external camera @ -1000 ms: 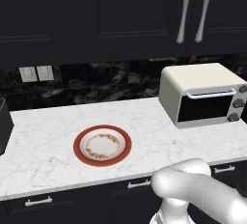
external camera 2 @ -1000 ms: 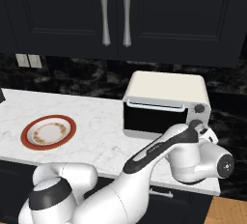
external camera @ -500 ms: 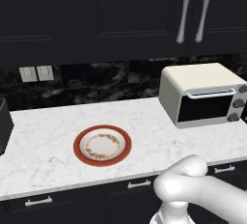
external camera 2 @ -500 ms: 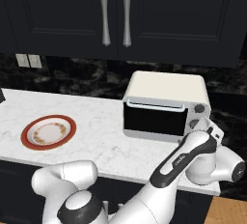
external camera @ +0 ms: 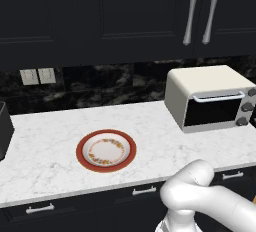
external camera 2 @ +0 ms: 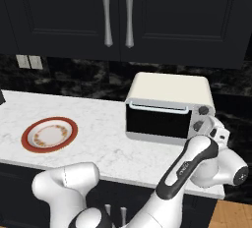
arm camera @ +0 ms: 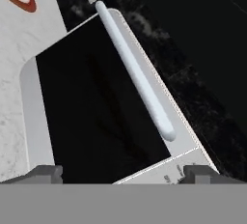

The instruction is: Pick up the kebab skewer and baguette bread, and place them inside the toaster oven. Close the toaster oven door and start by setting the timer.

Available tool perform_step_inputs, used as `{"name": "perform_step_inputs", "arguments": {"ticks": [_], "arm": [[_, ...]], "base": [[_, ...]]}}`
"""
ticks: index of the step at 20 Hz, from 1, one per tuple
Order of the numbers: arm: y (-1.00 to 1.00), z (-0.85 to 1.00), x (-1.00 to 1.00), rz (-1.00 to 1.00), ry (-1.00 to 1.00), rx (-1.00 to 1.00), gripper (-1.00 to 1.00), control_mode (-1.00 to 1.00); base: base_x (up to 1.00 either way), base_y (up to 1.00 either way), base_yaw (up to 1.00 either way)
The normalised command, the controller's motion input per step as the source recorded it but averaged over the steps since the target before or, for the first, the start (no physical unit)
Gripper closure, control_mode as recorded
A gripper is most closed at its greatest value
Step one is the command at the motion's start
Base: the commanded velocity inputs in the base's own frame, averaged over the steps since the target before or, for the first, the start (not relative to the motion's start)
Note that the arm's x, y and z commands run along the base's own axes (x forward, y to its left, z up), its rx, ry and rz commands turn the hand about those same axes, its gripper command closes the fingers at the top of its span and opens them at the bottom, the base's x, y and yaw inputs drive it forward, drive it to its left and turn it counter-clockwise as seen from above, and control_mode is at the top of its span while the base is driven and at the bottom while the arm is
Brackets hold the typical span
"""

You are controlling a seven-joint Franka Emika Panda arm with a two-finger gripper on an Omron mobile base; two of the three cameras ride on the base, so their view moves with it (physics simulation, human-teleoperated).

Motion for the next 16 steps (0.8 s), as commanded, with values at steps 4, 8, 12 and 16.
{"name": "perform_step_inputs", "arguments": {"ticks": [4,8,12,16], "arm": [[-0.01,-0.04,0.51,-0.12,-0.06,-0.1,-1.0,-1.0],[-0.14,-0.1,0.14,-0.01,-0.06,-0.02,-1.0,-1.0],[-0.03,-0.14,0.01,0.0,-0.11,-0.03,-1.0,-1.0],[-0.09,-0.18,0.0,-0.01,-0.14,-0.06,-1.0,-1.0]], "base": [[0.0,0.0,0.0],[0.0,0.0,0.0],[0.0,0.0,0.0],[0.0,0.0,0.0]]}}
